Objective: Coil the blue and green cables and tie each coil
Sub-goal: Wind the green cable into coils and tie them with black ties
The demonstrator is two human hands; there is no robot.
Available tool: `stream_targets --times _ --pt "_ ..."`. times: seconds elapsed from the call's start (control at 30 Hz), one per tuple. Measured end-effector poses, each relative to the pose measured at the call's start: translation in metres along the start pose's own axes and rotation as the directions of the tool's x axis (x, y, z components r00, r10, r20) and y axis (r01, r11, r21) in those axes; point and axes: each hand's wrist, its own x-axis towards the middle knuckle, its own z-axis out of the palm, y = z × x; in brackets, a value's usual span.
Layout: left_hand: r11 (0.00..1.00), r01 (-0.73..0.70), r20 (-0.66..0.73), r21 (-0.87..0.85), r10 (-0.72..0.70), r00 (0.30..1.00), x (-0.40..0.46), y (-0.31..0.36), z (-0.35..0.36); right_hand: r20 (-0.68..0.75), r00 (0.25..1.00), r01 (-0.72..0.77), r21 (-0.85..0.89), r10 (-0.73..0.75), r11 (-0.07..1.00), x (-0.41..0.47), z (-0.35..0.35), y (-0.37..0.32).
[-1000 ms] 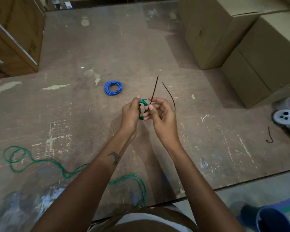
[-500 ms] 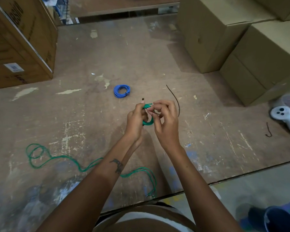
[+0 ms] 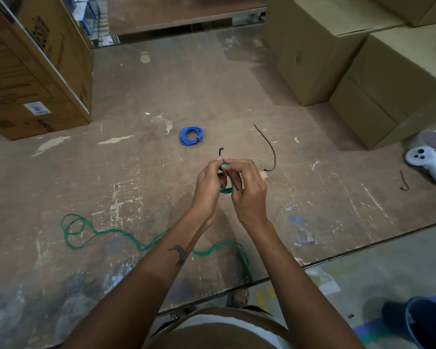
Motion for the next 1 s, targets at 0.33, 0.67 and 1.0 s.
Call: stream_targets --times 0.33,0.67,1.0 --pt "0.957 -0.214 -0.080 0.196 0.234 0.969 -0.007 -0.005 -0.018 -0.002 0.998 -0.069 0.022 0.069 0.997 -0.010 0.010 -0.020" --pt "0.916 -0.272 -0.081 0.295 0.308 0.948 -0.017 0.000 -0.034 0.024 0.881 -0.434 0.437 0.472 0.788 -0.014 0.010 -0.058" --pt "0.823 -0.355 -0.059 0.443 0.422 0.905 -0.030 -0.006 -0.050 0.123 0.778 -0.599 0.442 0.616 0.668 0.002 0.001 -0.066"
